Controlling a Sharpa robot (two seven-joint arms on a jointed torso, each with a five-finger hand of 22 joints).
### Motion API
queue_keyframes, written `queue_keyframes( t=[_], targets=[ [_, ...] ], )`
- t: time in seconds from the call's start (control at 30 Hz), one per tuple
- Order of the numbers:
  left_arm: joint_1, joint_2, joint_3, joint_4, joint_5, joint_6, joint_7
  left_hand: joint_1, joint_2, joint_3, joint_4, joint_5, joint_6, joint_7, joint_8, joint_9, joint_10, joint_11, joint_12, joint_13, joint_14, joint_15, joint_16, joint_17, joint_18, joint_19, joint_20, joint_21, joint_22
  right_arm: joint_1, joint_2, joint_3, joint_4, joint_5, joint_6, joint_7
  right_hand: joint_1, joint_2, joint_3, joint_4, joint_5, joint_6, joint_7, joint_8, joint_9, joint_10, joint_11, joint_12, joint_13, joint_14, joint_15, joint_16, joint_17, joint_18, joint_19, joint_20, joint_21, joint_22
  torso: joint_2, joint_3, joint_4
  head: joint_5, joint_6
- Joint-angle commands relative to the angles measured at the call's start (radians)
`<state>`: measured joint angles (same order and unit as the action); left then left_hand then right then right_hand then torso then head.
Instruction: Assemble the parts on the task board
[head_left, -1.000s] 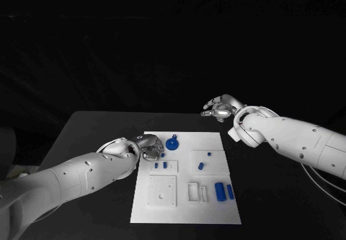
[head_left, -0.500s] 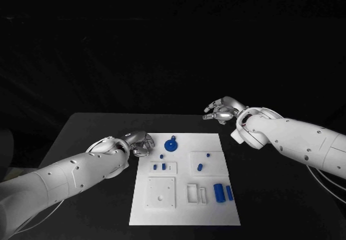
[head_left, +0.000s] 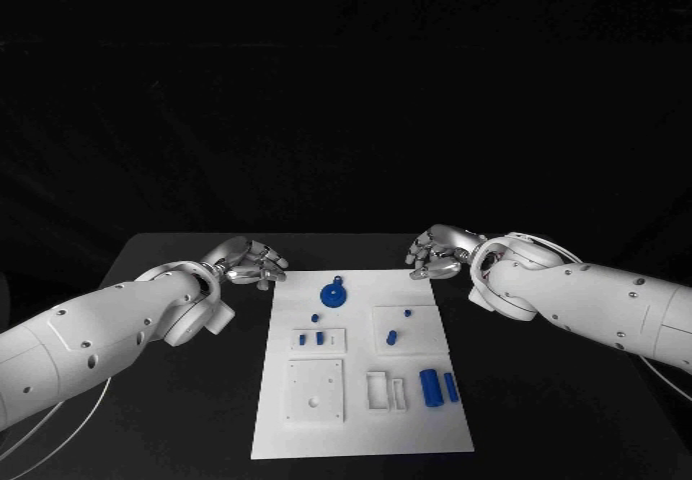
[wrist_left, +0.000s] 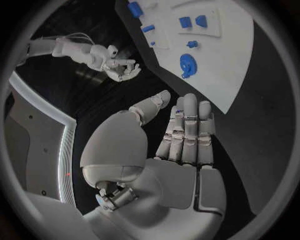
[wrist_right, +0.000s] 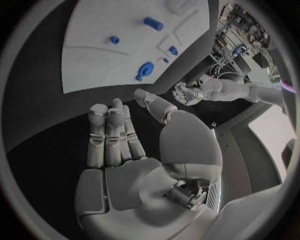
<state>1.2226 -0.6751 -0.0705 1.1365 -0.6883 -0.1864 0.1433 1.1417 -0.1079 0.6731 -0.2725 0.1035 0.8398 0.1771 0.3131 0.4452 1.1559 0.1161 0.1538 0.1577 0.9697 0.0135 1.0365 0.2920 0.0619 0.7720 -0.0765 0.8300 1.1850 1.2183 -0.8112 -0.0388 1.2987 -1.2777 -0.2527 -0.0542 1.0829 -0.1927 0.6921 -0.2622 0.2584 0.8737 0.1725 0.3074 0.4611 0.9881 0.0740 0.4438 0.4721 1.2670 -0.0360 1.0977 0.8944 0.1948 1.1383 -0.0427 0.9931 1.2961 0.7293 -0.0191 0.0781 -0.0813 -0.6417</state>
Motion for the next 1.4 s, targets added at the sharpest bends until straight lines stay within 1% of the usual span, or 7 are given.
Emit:
queue_keyframes(
  t=[0.03,0.17,0.4,0.53,0.77,1.23,1.4],
  targets=[
    [0.006,-0.018,0.000,0.035,0.233,0.062,0.045,-0.002,0.009,0.004,-0.010,0.002,0.002,-0.005,0.009,0.004,0.013,-0.001,0.008,0.005,-0.053,0.030,-0.096,-0.038,-0.011,-0.059,0.020,-0.054,-0.020,-0.008,-0.007,-0.006,0.019,-0.195,0.010,-0.009,0.009,-0.011,0.007,-0.002,-0.023,0.011,-0.002,0.006,0.002,0.011,0.005,-0.046,-0.038,0.008,0.001,0.000,-0.005,0.067,0.007,0.000,-0.006,0.001,-0.007,-0.0004,-0.0015,0.001,-0.002],
    [0.007,-0.053,0.000,0.086,0.297,0.055,0.058,0.004,0.010,-0.005,-0.011,0.000,-0.004,-0.005,0.021,0.011,0.018,-0.003,0.007,0.011,-0.064,0.067,-0.226,-0.072,-0.021,-0.116,0.056,-0.106,-0.034,-0.023,-0.004,-0.023,0.049,-0.290,0.003,-0.041,0.016,-0.019,0.005,-0.001,-0.032,0.020,-0.006,0.012,0.004,0.045,0.005,-0.091,-0.079,0.009,0.002,0.005,-0.012,0.067,0.010,0.000,-0.009,0.004,-0.014,-0.0020,-0.0017,0.003,-0.003],
    [0.007,-0.092,0.000,0.169,0.409,0.037,0.023,0.002,0.010,-0.016,-0.009,0.001,-0.010,-0.004,0.028,0.015,0.014,0.001,-0.001,0.013,-0.061,0.083,-0.309,-0.076,-0.021,-0.138,0.072,-0.132,-0.037,-0.059,0.020,-0.031,0.062,-0.402,-0.014,-0.102,0.029,-0.071,0.038,0.044,-0.115,0.034,-0.011,0.016,0.003,0.078,0.008,-0.141,-0.125,0.012,0.004,0.008,-0.026,0.067,0.018,0.004,-0.022,0.002,-0.022,-0.0055,0.0005,0.002,-0.008],
    [0.007,-0.100,0.000,0.202,0.419,0.026,0.036,-0.004,0.009,-0.021,-0.009,0.000,-0.011,-0.005,0.031,0.015,0.014,0.001,-0.003,0.013,-0.061,0.087,-0.330,-0.075,-0.020,-0.139,0.076,-0.139,-0.038,-0.081,0.035,-0.032,0.059,-0.432,-0.013,-0.113,0.035,-0.088,0.045,0.058,-0.122,0.037,-0.012,0.016,0.002,0.091,0.007,-0.154,-0.137,0.016,0.003,0.012,-0.031,0.067,0.024,0.003,-0.023,0.004,-0.020,-0.0062,0.0011,0.006,-0.009],
    [0.007,-0.103,0.000,0.210,0.482,0.020,0.044,-0.011,0.007,-0.028,-0.008,-0.001,-0.011,-0.005,0.035,0.016,0.008,0.004,-0.010,0.012,-0.061,0.093,-0.358,-0.069,-0.020,-0.147,0.082,-0.150,-0.037,-0.097,0.064,-0.035,0.026,-0.507,-0.046,-0.165,0.048,-0.096,0.058,0.068,-0.139,0.043,-0.014,0.018,0.001,0.107,0.005,-0.164,-0.148,0.019,0.001,0.015,-0.036,0.067,0.028,0.003,-0.025,0.006,-0.017,-0.0040,-0.0015,0.007,-0.014],
    [0.007,-0.108,0.000,0.221,0.484,0.021,0.029,-0.017,0.005,-0.033,-0.007,0.010,-0.021,-0.001,0.033,0.014,-0.004,0.010,-0.019,0.011,-0.052,0.092,-0.373,-0.056,-0.019,-0.147,0.082,-0.153,-0.033,-0.108,0.098,-0.050,-0.027,-0.551,-0.036,-0.182,0.051,-0.106,0.093,0.076,-0.184,0.047,-0.016,0.017,-0.002,0.122,0.004,-0.180,-0.163,0.019,0.001,0.016,-0.044,0.067,0.028,0.005,-0.030,0.009,-0.018,-0.0012,-0.0036,0.013,-0.019],
    [0.007,-0.109,0.000,0.214,0.484,0.016,0.028,-0.018,0.004,-0.034,-0.007,0.012,-0.022,-0.001,0.032,0.013,-0.007,0.012,-0.021,0.011,-0.053,0.093,-0.377,-0.054,-0.019,-0.148,0.083,-0.155,-0.032,-0.109,0.105,-0.053,-0.038,-0.549,-0.027,-0.178,0.048,-0.106,0.099,0.075,-0.198,0.054,-0.019,0.020,-0.001,0.137,0.000,-0.178,-0.163,0.017,-0.003,0.017,-0.047,0.067,0.027,0.007,-0.031,0.012,-0.017,-0.0018,-0.0033,0.005,-0.024]
  ],
)
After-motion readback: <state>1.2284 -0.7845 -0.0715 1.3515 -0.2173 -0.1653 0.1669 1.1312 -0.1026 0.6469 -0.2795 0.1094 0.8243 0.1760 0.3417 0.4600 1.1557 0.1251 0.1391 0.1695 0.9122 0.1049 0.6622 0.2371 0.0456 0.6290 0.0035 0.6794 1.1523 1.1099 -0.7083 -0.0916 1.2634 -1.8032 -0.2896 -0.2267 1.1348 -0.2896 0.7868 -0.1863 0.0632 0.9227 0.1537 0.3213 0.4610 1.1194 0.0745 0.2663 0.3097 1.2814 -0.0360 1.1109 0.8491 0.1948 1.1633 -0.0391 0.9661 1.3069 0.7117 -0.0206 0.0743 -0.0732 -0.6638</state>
